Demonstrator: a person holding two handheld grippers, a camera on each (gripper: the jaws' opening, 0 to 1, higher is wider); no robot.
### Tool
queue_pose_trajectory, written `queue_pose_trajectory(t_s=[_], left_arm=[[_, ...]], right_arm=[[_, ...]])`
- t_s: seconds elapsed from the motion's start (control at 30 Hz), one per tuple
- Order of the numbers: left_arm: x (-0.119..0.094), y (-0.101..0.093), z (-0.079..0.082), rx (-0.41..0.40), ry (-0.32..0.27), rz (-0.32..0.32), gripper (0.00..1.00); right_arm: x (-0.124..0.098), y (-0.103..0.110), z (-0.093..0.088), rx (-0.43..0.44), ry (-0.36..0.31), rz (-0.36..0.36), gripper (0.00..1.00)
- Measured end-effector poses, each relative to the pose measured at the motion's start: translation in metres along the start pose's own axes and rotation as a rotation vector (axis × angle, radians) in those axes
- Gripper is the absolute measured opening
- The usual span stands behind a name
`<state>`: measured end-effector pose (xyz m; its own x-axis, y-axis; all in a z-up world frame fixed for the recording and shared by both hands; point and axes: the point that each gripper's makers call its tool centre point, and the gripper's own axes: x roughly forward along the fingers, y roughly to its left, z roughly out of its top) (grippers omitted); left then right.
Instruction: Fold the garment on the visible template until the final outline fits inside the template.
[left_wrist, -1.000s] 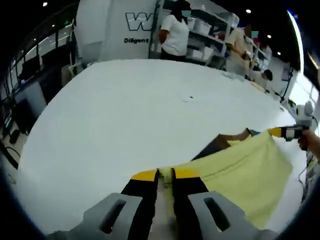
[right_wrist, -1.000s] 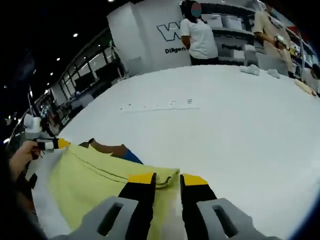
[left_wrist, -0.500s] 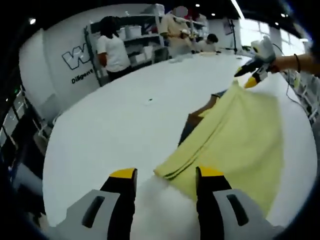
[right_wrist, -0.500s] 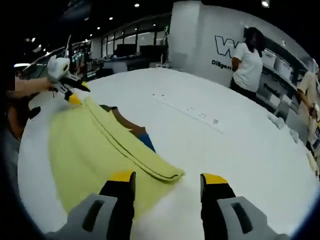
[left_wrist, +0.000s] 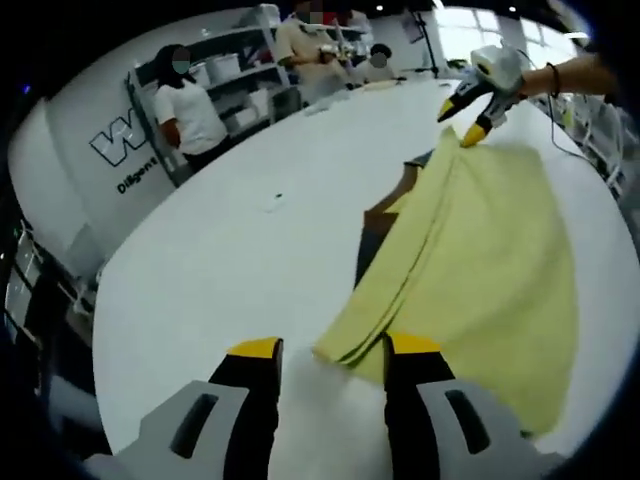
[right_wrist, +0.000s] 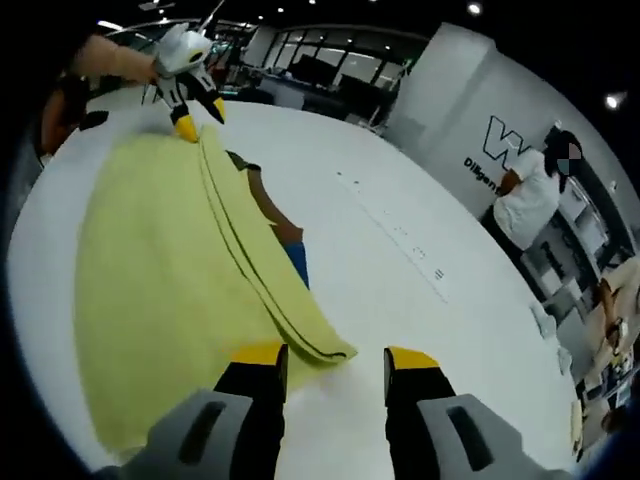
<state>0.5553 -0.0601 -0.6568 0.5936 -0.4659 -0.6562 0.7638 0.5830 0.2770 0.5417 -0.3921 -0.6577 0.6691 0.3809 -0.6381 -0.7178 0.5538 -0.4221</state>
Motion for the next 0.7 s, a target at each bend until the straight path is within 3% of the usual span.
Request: queue_pose_trajectory(t_s=[0.07, 0.2, 0.3, 0.5, 0.53, 0.63, 0.7], left_arm=[[0.004, 0.0, 0.001, 0.006, 0.002, -0.001, 0.33], [0.009, 0.002, 0.001, -0.088, -0.009, 0.004, 0.18], [0.009, 0.011, -0.003, -0.176, -0.001, 0.042, 0.09], [0.01, 0.022, -0.011, -0.386, 0.01, 0.115, 0.1], [0.011, 0.023, -0.013, -0.39, 0.013, 0.119, 0.09], [0.01, 0.023, -0.014, -0.411, 0.012, 0.127, 0.1], [0.007, 0.024, -0.014, -0.416, 0.019, 0.134, 0.12]], right_arm=[[0.001, 0.0, 0.001, -0.007, -0.005, 0.003, 0.28], [0.003, -0.004, 0.01, 0.023, -0.043, 0.005, 0.01], [0.006, -0.008, 0.008, 0.141, -0.041, -0.003, 0.0], [0.012, -0.02, 0.01, 0.423, -0.1, -0.043, 0.0], [0.015, -0.019, 0.01, 0.48, -0.106, -0.035, 0.0], [0.019, -0.019, 0.006, 0.509, -0.085, -0.043, 0.0], [0.019, -0.017, 0.004, 0.576, -0.071, -0.04, 0.03]])
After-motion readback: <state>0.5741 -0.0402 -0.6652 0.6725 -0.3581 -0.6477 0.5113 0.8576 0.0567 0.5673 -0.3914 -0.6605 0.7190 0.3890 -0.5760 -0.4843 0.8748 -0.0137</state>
